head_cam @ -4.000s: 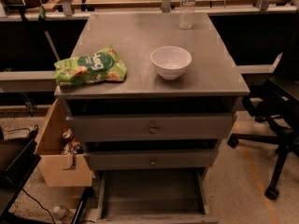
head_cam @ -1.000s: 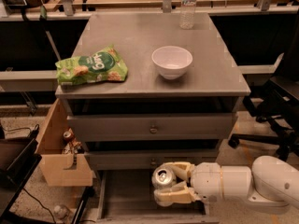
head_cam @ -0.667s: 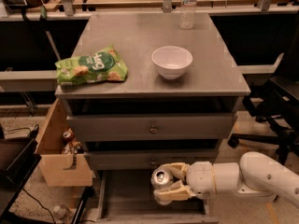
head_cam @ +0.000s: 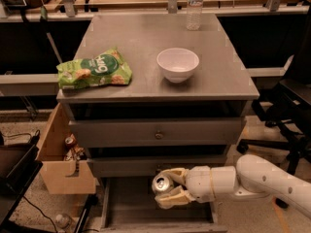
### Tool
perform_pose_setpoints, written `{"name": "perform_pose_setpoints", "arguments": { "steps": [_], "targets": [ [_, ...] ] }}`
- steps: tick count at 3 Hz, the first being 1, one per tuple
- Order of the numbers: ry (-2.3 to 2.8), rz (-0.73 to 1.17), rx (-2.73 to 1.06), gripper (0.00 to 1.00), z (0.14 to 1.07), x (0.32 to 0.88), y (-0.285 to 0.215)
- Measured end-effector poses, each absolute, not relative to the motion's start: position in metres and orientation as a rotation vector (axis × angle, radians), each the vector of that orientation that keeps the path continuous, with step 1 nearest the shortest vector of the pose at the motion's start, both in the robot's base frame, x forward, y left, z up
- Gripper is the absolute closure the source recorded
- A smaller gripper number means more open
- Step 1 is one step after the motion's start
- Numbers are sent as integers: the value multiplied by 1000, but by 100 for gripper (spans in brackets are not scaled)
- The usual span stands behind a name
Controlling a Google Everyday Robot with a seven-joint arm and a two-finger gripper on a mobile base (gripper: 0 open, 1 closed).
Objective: Place 7up can into bottom drawer
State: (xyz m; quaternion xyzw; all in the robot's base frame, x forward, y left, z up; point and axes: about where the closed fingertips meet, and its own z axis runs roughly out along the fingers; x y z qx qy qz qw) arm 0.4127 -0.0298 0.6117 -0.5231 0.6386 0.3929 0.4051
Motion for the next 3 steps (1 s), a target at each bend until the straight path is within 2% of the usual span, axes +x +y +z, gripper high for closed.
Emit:
{"name": "perform_pose_setpoints", "arguments": {
  "steps": [3],
  "targets": [
    [1563,1024,-1211,100,457,471,-27]
  ]
}}
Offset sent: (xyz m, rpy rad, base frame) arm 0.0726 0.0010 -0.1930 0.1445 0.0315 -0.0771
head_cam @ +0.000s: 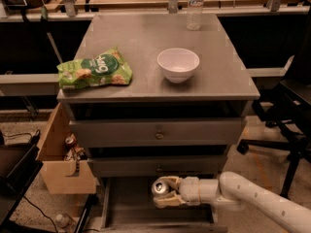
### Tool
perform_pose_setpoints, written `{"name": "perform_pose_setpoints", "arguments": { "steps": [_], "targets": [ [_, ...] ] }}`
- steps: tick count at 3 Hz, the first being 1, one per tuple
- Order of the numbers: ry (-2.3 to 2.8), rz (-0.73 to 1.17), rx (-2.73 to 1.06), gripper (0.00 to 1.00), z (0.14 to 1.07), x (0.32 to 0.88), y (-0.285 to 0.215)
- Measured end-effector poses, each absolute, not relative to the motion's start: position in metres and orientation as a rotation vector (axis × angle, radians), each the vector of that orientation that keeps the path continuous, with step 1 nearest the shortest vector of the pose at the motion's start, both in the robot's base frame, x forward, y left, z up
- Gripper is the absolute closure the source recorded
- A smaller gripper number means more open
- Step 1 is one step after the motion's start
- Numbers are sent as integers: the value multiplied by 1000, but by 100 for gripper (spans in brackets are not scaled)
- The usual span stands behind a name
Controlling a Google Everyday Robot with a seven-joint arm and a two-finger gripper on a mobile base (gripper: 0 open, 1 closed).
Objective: Place 7up can into bottom drawer
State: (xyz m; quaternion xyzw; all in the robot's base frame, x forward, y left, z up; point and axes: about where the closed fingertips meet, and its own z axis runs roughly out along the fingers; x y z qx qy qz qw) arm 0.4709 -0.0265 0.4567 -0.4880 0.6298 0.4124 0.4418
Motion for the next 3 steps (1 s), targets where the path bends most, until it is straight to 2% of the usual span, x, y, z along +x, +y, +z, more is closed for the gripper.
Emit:
{"name": "perform_pose_setpoints", "arguments": {
  "steps": [1,3],
  "targets": [
    [1515,1033,-1199,100,403,483,-26],
    [1499,1062,-1201,100,391,488,-15]
  ]
}}
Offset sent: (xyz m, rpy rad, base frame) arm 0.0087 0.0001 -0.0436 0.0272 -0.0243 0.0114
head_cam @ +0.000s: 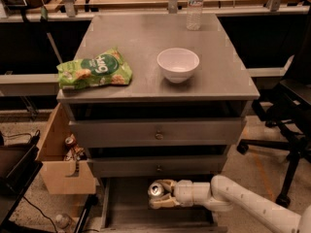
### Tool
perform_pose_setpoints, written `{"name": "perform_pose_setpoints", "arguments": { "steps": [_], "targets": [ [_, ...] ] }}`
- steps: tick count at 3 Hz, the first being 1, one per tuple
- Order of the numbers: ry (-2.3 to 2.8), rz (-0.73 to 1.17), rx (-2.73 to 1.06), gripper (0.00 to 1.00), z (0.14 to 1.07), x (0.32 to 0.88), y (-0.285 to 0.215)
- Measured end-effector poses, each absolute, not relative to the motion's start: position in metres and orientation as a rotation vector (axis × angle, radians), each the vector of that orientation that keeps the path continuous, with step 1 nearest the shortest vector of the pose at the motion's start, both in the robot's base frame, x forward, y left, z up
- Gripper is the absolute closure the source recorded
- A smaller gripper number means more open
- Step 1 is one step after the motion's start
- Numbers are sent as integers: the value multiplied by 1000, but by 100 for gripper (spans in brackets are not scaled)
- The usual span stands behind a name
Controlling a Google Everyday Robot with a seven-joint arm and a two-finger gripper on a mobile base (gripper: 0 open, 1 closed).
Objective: Place 7up can into bottom drawer
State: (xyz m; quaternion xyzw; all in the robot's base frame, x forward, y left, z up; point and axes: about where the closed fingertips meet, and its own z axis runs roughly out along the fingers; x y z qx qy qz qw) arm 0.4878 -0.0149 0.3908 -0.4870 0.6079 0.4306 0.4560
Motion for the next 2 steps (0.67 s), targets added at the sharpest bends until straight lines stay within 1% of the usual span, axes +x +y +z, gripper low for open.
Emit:
{"name": "perform_pose_setpoints", "arguments": {
  "steps": [1,2],
  "targets": [
    [1452,1116,-1241,100,360,501,10],
    [1360,1194,-1304,100,311,511,49]
  ]
}}
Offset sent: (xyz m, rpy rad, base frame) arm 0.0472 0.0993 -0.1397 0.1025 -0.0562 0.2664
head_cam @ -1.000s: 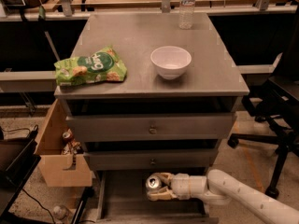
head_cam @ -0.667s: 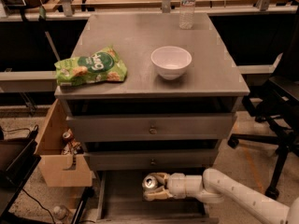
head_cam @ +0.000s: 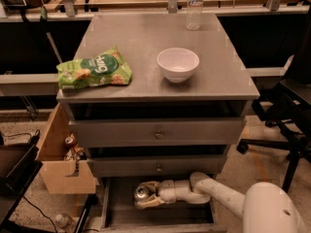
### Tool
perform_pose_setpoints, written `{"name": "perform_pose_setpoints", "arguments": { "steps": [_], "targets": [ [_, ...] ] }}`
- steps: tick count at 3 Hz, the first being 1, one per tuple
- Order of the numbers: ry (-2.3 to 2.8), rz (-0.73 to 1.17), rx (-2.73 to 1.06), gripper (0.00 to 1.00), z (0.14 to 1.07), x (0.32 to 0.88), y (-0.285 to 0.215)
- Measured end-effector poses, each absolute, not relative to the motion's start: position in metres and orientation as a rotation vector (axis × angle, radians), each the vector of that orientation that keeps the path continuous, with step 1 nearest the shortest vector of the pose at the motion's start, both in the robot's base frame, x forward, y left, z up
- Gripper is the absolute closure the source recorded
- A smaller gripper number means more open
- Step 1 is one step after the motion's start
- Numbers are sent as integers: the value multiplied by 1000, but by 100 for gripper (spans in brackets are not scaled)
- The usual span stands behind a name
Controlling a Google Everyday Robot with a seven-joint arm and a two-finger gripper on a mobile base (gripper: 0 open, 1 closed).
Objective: Place 7up can into bottom drawer
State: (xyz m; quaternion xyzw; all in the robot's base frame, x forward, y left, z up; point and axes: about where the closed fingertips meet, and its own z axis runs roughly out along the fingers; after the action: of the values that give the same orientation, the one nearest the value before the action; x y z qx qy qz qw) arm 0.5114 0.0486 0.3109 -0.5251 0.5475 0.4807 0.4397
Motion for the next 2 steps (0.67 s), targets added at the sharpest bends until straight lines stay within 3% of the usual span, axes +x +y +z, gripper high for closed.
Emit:
{"name": "perform_pose_setpoints", "arguments": {
  "steps": [2],
  "targets": [
    [1366,1162,-1305,100,270,515,69]
  ]
}}
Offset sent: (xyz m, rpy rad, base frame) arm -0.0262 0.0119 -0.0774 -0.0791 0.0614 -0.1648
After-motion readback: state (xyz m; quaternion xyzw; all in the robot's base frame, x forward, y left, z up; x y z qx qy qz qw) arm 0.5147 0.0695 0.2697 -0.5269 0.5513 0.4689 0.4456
